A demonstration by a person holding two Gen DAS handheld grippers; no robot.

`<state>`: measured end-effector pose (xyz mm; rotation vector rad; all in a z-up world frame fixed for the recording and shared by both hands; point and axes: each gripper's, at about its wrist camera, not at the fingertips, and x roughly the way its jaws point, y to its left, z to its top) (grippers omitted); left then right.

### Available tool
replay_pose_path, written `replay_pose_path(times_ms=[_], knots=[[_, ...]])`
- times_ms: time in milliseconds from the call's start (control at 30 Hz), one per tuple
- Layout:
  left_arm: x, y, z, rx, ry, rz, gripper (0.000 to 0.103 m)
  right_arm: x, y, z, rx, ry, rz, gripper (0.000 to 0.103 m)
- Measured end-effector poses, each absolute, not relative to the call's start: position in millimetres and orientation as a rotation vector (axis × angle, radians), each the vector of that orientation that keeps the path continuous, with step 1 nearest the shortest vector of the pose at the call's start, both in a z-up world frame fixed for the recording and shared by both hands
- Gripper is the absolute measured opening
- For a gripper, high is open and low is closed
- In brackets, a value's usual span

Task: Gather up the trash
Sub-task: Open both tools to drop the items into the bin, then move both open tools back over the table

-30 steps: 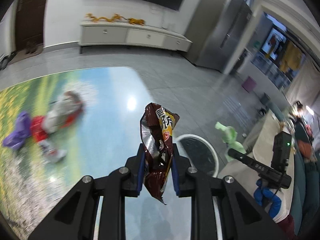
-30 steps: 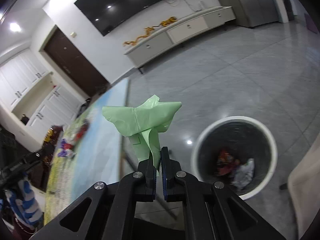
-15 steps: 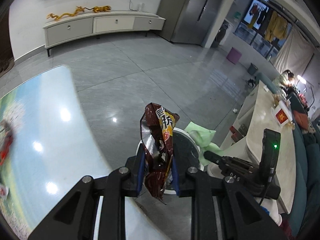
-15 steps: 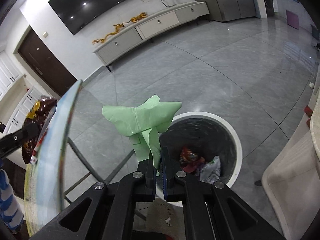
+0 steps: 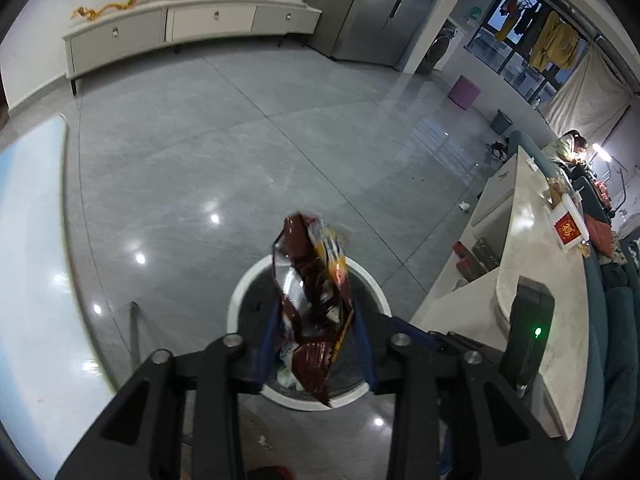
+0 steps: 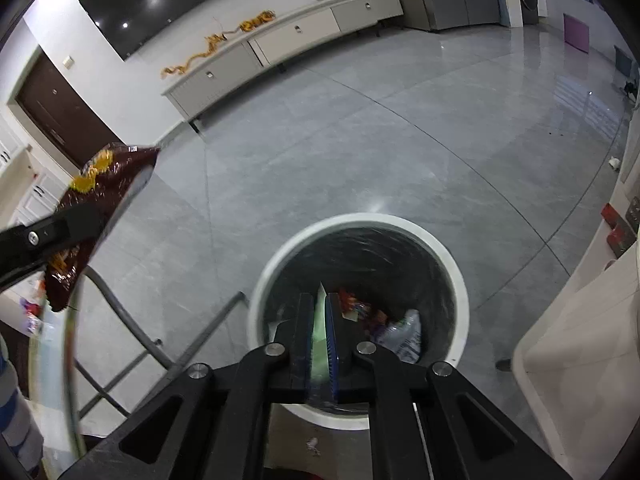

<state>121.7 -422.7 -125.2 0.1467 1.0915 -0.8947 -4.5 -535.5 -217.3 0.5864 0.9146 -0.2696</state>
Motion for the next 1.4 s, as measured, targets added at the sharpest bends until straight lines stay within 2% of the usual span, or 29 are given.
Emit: replay_pose_path(times_ms=[33,67,100,733,1067,1400], knots=[[122,-424,-128,0.141,1.101,-0.895,0.046,-5,-536,-219,0.587,0.918,-0.275,0.034],[122,-425,-129,0.131,1.105,-0.896,0.05,-7,-536,-220,0.587,0.918,-0.281,0.044],[123,-424,-129,0.126,1.105,-0.896,0.053,-9,-536,-220,0.587,0.918,-0.287,0.044],[109,-352,-90,0.156,1.004,-0.835,0.053,-32,-503,-171,0.563,0.84,-0.248,0.044],[116,-257,-63,0.109,0.912,-0.719,0.053,-16,-447,-114,0.441,0.779,-0.148,0.044],[149,-134,-69,0.019,0.876,-0.465,0.053,24,-384,-92,0.352,0.782,-0.033,0.044]])
